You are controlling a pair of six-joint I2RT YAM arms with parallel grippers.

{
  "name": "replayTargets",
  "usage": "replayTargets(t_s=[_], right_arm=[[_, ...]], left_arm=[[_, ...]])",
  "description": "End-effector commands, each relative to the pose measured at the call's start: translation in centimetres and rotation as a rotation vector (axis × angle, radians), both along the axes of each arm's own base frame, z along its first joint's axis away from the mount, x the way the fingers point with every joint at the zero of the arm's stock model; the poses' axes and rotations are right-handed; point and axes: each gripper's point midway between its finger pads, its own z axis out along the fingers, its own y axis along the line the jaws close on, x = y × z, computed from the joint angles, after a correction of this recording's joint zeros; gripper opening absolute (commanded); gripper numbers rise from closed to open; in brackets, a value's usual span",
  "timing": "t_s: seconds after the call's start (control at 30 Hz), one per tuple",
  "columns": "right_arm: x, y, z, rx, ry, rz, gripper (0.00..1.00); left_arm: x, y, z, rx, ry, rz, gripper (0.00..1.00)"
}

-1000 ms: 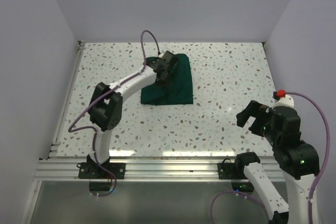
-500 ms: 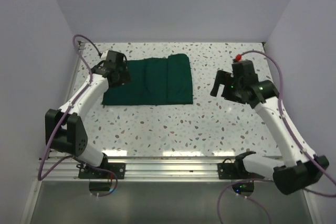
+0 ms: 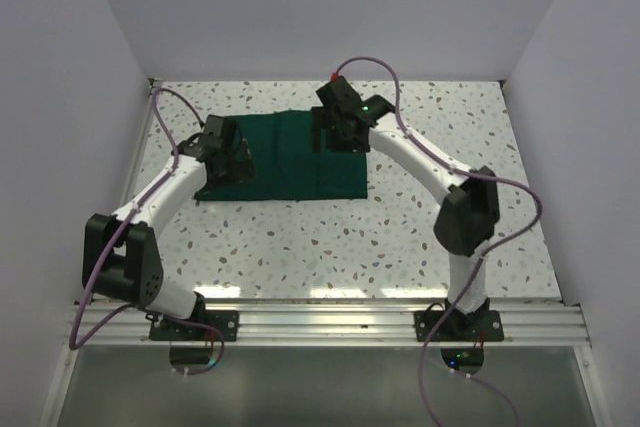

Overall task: Open and lay out the surgical kit
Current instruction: Open the surgical kit at the center of the board.

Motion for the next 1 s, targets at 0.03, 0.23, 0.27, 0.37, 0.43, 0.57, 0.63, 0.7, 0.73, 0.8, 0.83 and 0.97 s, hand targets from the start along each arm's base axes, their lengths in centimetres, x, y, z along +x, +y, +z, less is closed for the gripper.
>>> replayTargets(t_s=[0.03, 0.23, 0.27, 0.37, 0.43, 0.57, 0.63, 0.7, 0.73, 0.8, 0.83, 0.97], right_arm=[[1.2, 2.7, -2.9, -0.091, 0.066, 0.018, 0.90], [2.6, 4.5, -8.0, -0.148, 0.118, 0.036, 0.82], [2.5, 4.7, -8.5, -0.149, 0.129, 0.048, 0.80], [2.2, 5.1, -10.8, -0.158, 0.175, 0.071, 0.74], [2.0, 4.9, -12.0, -0.174, 0.191, 0.080, 0.72], [1.7, 4.3, -14.1, -0.209, 0.205, 0.103, 0.63], [1.2, 4.0, -15.4, -0.228, 0.222, 0.119, 0.61], [0.7, 3.6, -17.1, -0.251, 0.249, 0.136, 0.56], [0.6, 3.5, -17.4, -0.254, 0.256, 0.142, 0.55], [0.2, 3.5, -18.2, -0.256, 0.284, 0.171, 0.46], [0.1, 3.6, -18.3, -0.253, 0.290, 0.181, 0.37], [0.4, 3.5, -16.9, -0.248, 0.277, 0.202, 0.05]], left_arm=[[0.0, -1.0, 2.6, -0.069, -0.088, -0.063, 0.98], [-1.1, -1.3, 3.5, -0.110, -0.091, -0.029, 0.98], [-1.3, -1.2, 3.5, -0.113, -0.091, -0.022, 0.98], [-1.9, -1.1, 3.1, -0.120, -0.082, -0.004, 0.97], [-2.0, -1.0, 3.2, -0.119, -0.081, 0.009, 0.97], [-1.9, -1.0, 3.7, -0.122, -0.079, 0.025, 0.96], [-1.8, -0.8, 3.9, -0.116, -0.083, 0.034, 0.96], [-1.8, -0.8, 3.7, -0.118, -0.074, 0.045, 0.96], [-1.8, -0.9, 3.6, -0.122, -0.070, 0.045, 0.95], [-1.7, -1.1, 3.4, -0.131, -0.055, 0.051, 0.94], [-1.7, -1.2, 3.3, -0.134, -0.050, 0.052, 0.94], [-1.3, -1.2, 3.1, -0.131, -0.050, 0.057, 0.93]])
